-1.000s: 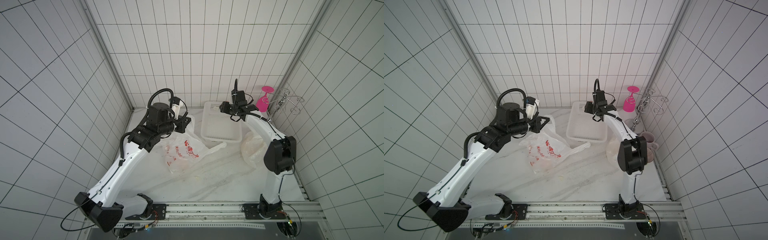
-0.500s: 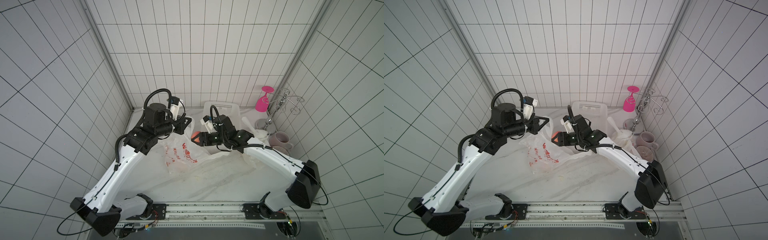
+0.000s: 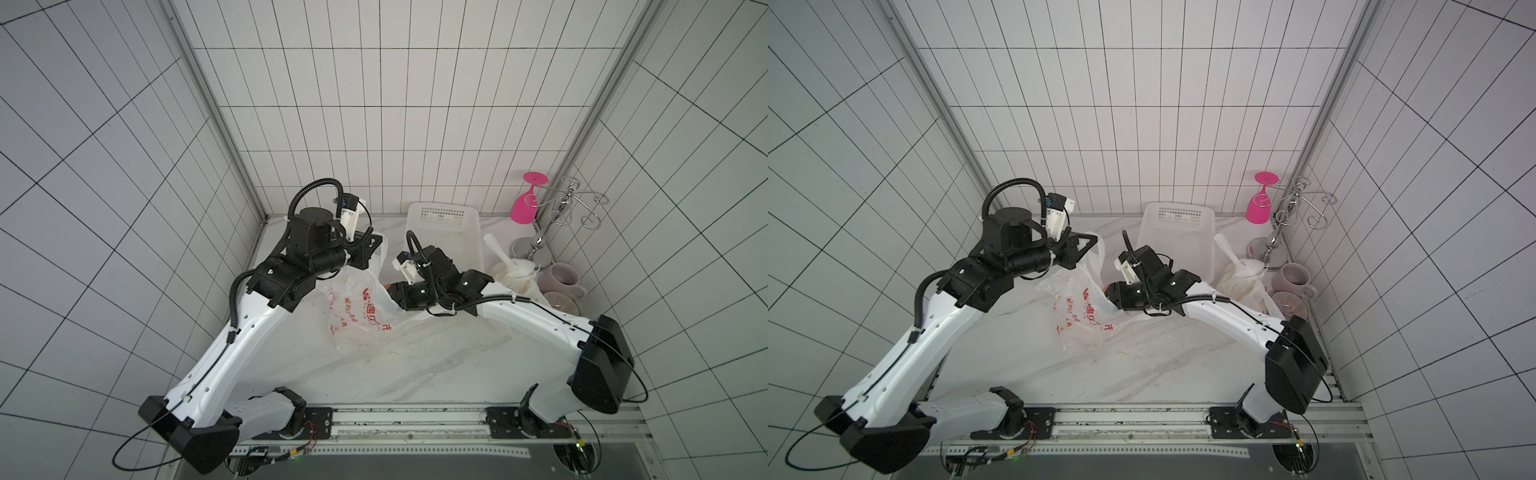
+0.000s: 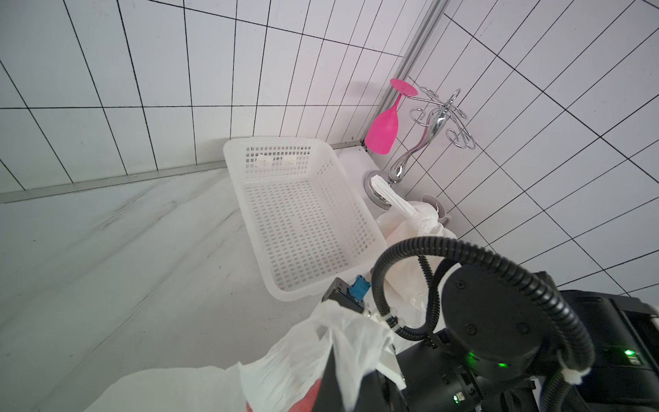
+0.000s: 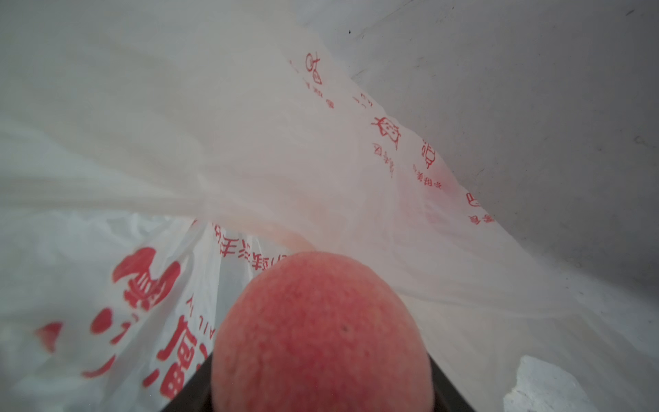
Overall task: Place the peach into a plastic bag & tie a knot
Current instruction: Place the peach in the plastic bag, then adjust the plastic bag at the center of the board.
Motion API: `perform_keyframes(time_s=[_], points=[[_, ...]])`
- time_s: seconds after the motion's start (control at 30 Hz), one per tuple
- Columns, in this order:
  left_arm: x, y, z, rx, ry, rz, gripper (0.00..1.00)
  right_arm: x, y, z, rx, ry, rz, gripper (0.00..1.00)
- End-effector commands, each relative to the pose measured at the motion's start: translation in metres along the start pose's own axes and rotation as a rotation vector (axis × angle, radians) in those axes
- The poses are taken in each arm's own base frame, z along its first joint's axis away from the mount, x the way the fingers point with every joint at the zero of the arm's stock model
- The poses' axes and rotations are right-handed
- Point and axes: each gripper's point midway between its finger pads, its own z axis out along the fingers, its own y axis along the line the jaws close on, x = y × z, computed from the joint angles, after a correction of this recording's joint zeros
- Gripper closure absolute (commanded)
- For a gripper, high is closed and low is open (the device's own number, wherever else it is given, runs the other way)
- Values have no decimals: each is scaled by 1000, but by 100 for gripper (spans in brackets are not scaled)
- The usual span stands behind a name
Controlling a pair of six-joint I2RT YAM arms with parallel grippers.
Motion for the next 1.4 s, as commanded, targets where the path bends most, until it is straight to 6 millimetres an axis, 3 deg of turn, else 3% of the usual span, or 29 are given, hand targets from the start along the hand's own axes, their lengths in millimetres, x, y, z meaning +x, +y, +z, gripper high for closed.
perform_keyframes(time_s=[0.0,0.1,0.23,0.33,0.4,0.47,0.53,0.6,0.8,0.93,1.03,1.13,1.27,1.37], points=[[-6,-1,-5,3,-35,1,100,36,2,-15,-8,88,20,100],[-5,-1,-6,2,-36,-2,100,41,14,-8,-47,115,18,100],[-4,-5,-9,16,-45,-9,100,20,15,26,-37,103,35,100],[-2,-7,-13,26,-44,-19,100,-6,-3,49,63,28,43,79],[-2,-8,-16,23,-47,-21,100,-12,-17,58,125,7,52,58],[-1,-6,-20,8,-52,-18,100,-13,-16,55,139,-4,25,40],[2,0,-22,-15,-55,-14,100,-13,-7,37,151,-17,-37,26],[5,9,-21,-40,-59,-22,100,-14,-2,13,183,-24,-85,21],[-6,42,-24,-104,-160,-86,100,-6,-12,-58,303,-47,-51,20],[-12,49,-24,-118,-212,-93,100,-9,-23,-103,418,-110,-3,16],[-14,51,-28,-135,-238,-98,100,-5,-47,-135,554,-149,80,12],[-15,51,-33,-141,-256,-95,100,11,-77,-166,662,-218,237,11],[-12,49,-33,-122,-258,-103,100,32,-95,-180,694,-260,406,16],[-10,46,-32,-98,-264,-110,100,33,-98,-169,658,-245,487,16]])
